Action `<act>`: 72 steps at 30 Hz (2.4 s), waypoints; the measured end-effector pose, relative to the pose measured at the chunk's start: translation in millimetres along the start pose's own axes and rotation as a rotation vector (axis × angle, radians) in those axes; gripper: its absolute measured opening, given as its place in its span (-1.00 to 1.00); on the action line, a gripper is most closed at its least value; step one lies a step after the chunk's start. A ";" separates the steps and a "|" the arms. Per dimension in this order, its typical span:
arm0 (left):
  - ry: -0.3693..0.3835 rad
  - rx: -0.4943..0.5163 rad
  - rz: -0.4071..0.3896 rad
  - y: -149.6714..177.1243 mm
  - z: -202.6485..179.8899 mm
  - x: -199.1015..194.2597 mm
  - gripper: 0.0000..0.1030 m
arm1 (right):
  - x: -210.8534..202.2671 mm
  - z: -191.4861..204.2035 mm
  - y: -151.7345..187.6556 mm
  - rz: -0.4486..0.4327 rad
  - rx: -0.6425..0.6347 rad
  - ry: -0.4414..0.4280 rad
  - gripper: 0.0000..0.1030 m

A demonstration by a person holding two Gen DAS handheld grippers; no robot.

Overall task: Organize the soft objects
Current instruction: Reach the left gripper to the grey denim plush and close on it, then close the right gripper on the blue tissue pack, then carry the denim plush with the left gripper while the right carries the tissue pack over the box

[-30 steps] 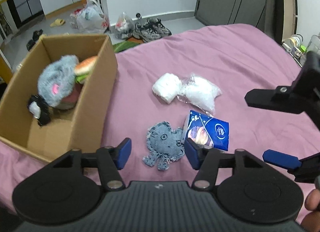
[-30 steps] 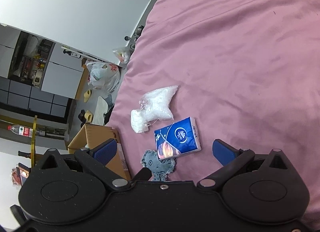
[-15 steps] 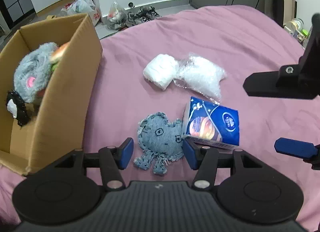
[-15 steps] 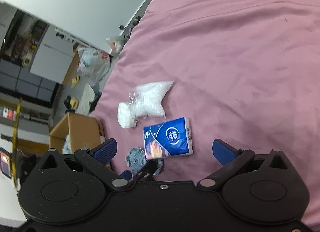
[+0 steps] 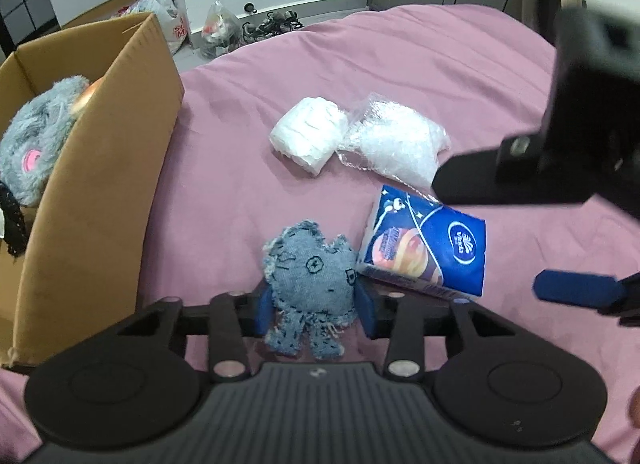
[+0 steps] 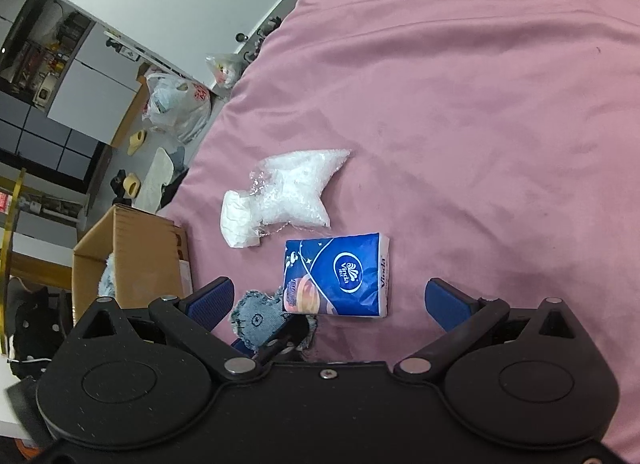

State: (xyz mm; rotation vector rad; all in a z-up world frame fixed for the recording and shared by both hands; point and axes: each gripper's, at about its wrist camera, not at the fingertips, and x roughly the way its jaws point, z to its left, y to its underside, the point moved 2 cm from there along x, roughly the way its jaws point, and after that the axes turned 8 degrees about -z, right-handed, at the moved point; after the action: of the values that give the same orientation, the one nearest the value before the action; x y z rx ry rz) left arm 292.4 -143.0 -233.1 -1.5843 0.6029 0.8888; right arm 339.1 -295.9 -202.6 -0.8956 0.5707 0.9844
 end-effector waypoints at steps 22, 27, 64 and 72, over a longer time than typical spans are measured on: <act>0.032 -0.121 -0.037 -13.1 34.2 -55.1 -0.67 | 36.1 28.7 12.9 0.058 -0.188 0.154 1.00; 0.042 -0.148 -0.051 -16.5 39.0 -70.6 -0.67 | 37.0 38.6 23.5 0.031 -0.320 0.233 0.61; 0.053 -0.277 -0.231 -47.9 177.8 -187.5 -0.67 | -74.7 96.6 49.3 -0.178 -0.341 0.069 0.36; 0.053 -0.307 -0.232 -50.5 204.7 -184.7 -0.67 | -81.3 125.1 51.5 -0.203 -0.357 0.032 0.36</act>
State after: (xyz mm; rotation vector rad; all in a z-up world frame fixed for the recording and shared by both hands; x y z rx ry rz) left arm 180.7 50.5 -63.8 -1.9149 0.3198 0.7924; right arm 258.9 -213.8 -94.3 -1.2623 0.3260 0.9018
